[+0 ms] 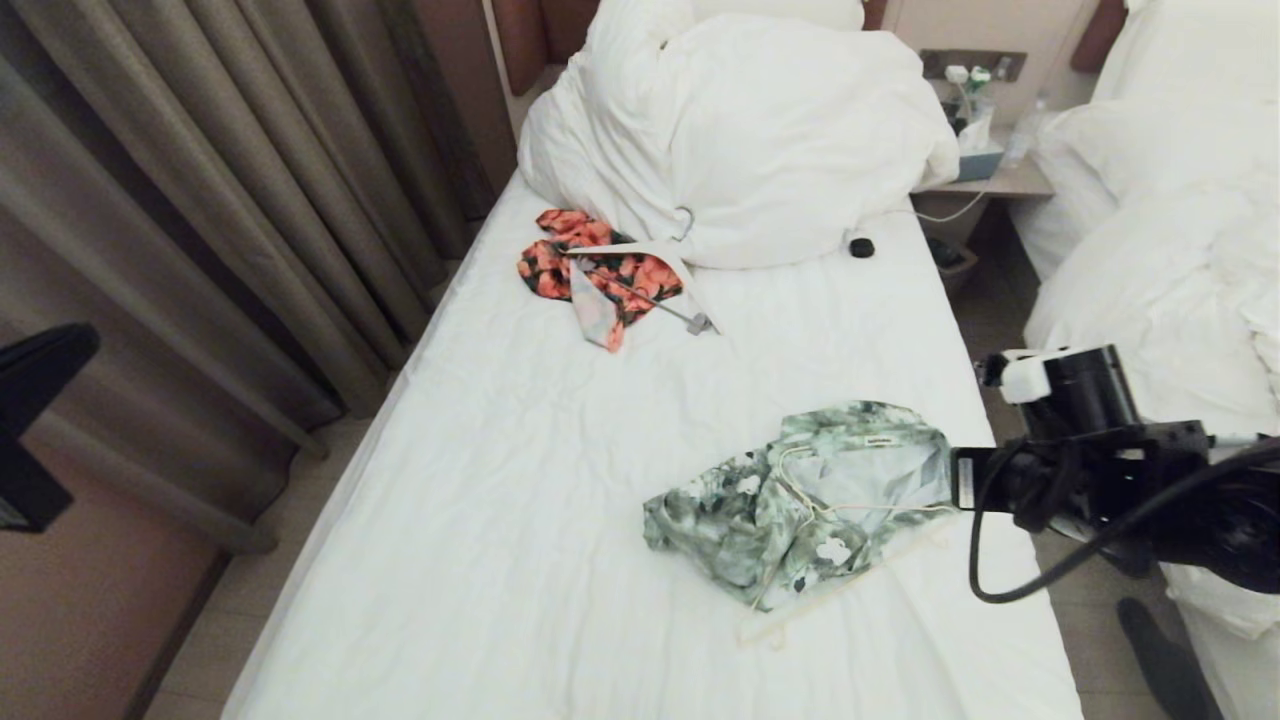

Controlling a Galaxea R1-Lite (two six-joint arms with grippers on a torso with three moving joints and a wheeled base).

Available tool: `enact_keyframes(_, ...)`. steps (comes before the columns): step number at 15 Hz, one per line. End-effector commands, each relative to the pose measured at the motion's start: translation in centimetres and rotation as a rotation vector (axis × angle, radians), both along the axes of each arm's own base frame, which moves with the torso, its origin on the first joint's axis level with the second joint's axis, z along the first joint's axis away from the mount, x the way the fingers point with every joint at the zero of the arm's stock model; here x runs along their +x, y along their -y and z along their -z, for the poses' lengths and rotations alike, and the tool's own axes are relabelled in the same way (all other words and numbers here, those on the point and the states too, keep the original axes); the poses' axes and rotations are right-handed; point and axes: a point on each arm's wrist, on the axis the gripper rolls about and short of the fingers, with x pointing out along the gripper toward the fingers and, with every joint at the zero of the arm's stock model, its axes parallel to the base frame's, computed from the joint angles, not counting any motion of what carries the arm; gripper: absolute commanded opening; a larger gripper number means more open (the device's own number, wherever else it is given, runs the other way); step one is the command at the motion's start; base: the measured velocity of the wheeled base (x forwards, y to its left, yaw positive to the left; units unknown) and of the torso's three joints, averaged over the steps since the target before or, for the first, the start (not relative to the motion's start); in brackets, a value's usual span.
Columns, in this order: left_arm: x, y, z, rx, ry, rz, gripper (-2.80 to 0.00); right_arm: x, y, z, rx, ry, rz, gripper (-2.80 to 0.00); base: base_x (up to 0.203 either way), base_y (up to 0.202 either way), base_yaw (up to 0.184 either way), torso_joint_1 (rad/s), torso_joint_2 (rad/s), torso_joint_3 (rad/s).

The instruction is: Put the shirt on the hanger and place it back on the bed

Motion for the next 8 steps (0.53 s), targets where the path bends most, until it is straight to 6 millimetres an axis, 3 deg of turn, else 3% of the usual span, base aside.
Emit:
enact_keyframes(1, -1.7, -1.3, 0.5, -0.016, 0.039, -0.078, -2.80, -3.9, 1.2, -3.0, 0.039, 0.102, -0.009, -2.80, 0.000, 0.000, 0.000, 0.000, 0.00, 0.000)
enact_keyframes(3, -2.9, -2.3, 1.4, -0.027, 0.057, -0.197, -2.80, -7.6, 2.4, -5.2, 0.075, 0.199, -0.019, -2.80, 0.000, 0.000, 0.000, 0.000, 0.00, 0.000)
enact_keyframes(5, -5.8, -3.0, 2.6, -0.059, 0.129, -0.248, -2.80, -12.2, 4.4, -7.5, 0.099, 0.322, -0.023, -2.80, 0.000, 0.000, 0.000, 0.000, 0.00, 0.000)
enact_keyframes(8, -8.4, -3.4, 5.3, -0.059, 0.140, -0.321, -2.80, -18.8, 7.6, -8.9, 0.078, 0.475, 0.010, -2.80, 0.000, 0.000, 0.000, 0.000, 0.00, 0.000)
